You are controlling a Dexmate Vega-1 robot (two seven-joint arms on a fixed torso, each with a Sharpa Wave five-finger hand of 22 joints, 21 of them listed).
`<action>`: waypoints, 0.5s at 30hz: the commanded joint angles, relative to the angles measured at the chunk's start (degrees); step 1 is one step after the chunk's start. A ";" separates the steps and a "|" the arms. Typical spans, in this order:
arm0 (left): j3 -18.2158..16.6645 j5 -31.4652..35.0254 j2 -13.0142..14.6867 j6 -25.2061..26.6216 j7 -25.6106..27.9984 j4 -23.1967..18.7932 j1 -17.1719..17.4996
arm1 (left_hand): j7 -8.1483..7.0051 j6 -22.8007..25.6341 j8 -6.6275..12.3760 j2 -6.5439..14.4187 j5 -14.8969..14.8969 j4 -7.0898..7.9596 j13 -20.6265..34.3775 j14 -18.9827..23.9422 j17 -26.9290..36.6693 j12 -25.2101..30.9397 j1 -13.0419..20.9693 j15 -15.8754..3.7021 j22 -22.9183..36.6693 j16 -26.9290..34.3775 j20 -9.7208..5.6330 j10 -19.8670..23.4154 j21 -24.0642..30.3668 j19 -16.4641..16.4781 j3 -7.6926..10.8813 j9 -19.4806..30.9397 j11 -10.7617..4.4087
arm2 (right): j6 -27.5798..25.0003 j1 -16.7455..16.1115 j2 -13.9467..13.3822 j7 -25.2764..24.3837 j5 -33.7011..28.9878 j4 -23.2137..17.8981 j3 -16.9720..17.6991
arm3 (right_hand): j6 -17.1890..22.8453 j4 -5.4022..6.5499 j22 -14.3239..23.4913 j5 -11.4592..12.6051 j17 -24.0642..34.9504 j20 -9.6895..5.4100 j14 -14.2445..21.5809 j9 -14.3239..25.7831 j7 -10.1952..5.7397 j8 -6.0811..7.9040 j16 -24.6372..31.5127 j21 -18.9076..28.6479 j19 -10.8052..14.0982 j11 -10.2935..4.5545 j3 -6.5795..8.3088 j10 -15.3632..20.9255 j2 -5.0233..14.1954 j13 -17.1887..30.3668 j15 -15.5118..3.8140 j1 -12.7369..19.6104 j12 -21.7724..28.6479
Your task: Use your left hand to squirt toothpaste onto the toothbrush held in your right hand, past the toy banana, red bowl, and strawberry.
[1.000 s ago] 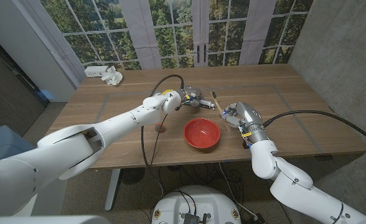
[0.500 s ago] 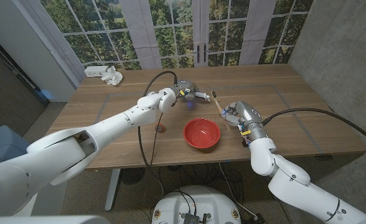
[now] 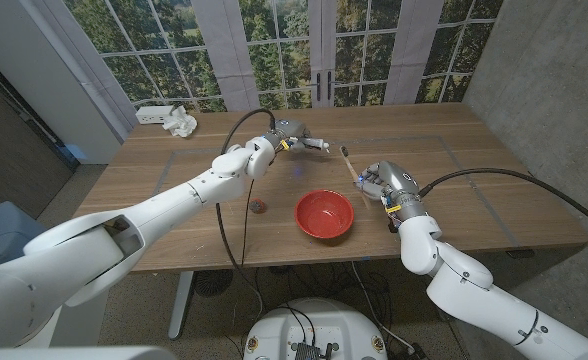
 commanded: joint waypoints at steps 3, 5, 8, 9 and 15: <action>-2.06 2.95 2.92 2.43 -0.13 -4.78 1.92 | -0.15 0.52 -0.17 -0.01 0.34 -0.08 0.11 -0.20 0.10 -0.11 0.92 -9.79 0.27 -0.18 -0.10 0.22 0.45 -0.30 -0.07 0.26 -0.67 | -7.09 4.54 0.47 3.22 0.56 0.61 -2.64 | 0.63 0.80 -0.05 0.40 0.16 -0.86 0.23 0.12 -0.25 0.13 0.27 0.60 -0.41 -2.64 1.27 2.86 1.94 0.34 -5.38 2.31 -0.11; -2.28 3.55 3.36 2.69 -0.29 -5.49 2.16 | -0.19 0.58 -0.18 -0.07 0.33 -0.13 0.12 -0.28 0.10 -0.13 0.99 -9.80 0.28 -0.23 -0.10 0.25 0.47 -0.30 -0.10 0.27 -0.70 | -8.15 5.16 0.60 3.20 0.43 0.78 -3.12 | 0.61 0.73 -0.09 0.42 0.17 -0.83 0.23 0.13 -0.24 0.11 0.28 0.71 -0.42 -2.56 1.31 2.82 1.92 0.36 -5.43 2.40 -0.14; -2.75 4.31 4.05 3.07 -0.64 -6.66 2.52 | -0.22 0.58 -0.22 -0.06 0.33 -0.13 0.13 -0.28 0.12 -0.17 1.06 -9.80 0.29 -0.24 -0.10 0.22 0.50 -0.32 -0.14 0.28 -0.73 | -9.76 6.21 0.60 3.00 -0.41 1.06 -4.29 | 0.67 0.76 -0.14 0.40 0.17 -0.78 0.24 0.14 -0.26 0.11 0.30 0.85 -0.49 -2.64 1.29 2.88 1.87 0.42 -5.38 2.33 -0.13; -2.92 4.59 4.26 3.20 -0.65 -7.02 2.66 | -0.27 0.60 -0.22 -0.07 0.33 -0.14 0.13 -0.27 0.13 -0.18 1.08 -9.81 0.29 -0.24 -0.12 0.20 0.51 -0.32 -0.15 0.28 -0.74 | -10.01 6.47 0.59 2.93 -0.53 1.16 -4.55 | 0.71 0.78 -0.16 0.40 0.17 -0.77 0.25 0.14 -0.27 0.11 0.30 0.91 -0.48 -2.59 1.29 2.86 1.88 0.42 -5.37 2.31 -0.15; -3.86 6.06 5.26 3.67 -1.05 -8.76 3.26 | -0.36 0.61 -0.30 -0.15 0.32 -0.16 0.16 -0.32 0.16 -0.24 1.19 -9.78 0.31 -0.27 -0.15 0.23 0.54 -0.39 -0.27 0.29 -0.79 | -12.30 8.91 0.60 3.71 -1.27 1.98 -6.40 | 0.59 0.78 -0.27 0.40 0.17 -0.78 0.26 0.18 -0.23 0.03 0.32 1.23 -0.56 -2.51 1.32 3.06 1.84 0.32 -5.37 2.28 -0.24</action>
